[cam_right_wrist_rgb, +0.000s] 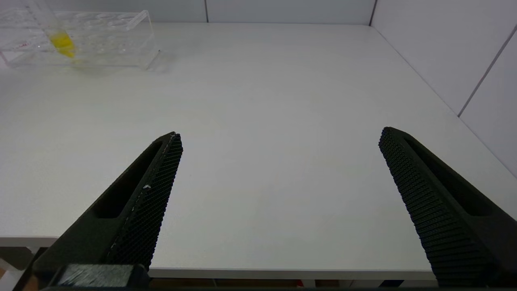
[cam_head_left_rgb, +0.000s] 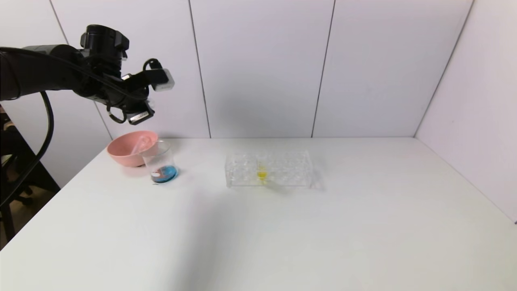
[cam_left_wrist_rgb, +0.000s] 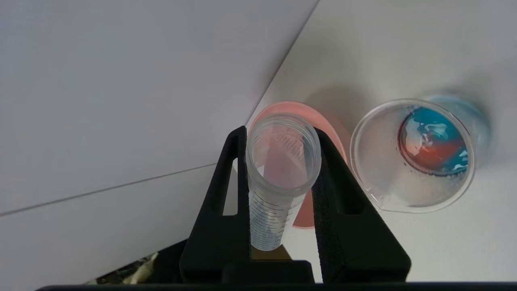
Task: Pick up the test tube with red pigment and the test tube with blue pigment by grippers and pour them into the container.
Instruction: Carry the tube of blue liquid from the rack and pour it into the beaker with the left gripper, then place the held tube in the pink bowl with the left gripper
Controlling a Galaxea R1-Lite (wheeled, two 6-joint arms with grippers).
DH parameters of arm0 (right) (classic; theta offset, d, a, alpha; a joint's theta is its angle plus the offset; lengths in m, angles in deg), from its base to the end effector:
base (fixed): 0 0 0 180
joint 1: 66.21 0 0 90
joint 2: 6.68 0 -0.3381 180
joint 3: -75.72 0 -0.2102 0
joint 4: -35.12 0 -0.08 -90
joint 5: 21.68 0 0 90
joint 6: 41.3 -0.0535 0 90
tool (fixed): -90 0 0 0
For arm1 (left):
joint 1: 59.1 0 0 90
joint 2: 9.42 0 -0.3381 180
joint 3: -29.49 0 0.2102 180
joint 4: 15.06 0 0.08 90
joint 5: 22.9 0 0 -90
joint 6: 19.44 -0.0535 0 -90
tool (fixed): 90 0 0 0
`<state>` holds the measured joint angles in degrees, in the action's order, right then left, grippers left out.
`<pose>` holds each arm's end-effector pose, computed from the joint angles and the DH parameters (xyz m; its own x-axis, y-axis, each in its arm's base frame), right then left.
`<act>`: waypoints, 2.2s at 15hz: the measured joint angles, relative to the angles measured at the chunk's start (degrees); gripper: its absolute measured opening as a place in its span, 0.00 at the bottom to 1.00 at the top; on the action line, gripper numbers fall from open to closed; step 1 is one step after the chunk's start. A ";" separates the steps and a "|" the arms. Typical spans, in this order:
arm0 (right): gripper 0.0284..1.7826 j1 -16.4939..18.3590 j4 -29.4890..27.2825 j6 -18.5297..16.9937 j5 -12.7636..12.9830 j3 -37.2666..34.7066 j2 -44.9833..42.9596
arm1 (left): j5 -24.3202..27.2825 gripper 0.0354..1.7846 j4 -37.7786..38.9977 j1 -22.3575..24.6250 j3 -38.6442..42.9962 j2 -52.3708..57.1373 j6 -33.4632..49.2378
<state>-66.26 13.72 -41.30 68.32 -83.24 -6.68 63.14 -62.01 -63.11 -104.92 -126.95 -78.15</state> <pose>-0.0084 0.0000 0.0746 1.0000 0.0009 -0.0063 -0.0009 1.0000 0.0000 0.4719 -0.0294 0.2940 0.8661 0.0085 -0.4999 0.4324 0.4891 0.7575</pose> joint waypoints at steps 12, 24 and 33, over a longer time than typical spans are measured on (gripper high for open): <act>1.00 -0.02 0.00 0.00 0.00 0.00 0.00 | -10.01 0.24 23.60 2.44 5.71 2.86 49.73; 1.00 -0.02 0.02 0.00 0.00 0.00 0.00 | -9.90 0.24 45.06 5.83 24.48 -0.55 57.00; 1.00 -0.02 0.02 0.00 0.00 0.00 0.00 | -9.02 0.24 47.48 7.97 24.26 -6.81 56.63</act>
<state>-66.28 13.74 -41.30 68.32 -83.24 -6.68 54.12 -14.53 -55.14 -80.66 -133.76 -21.52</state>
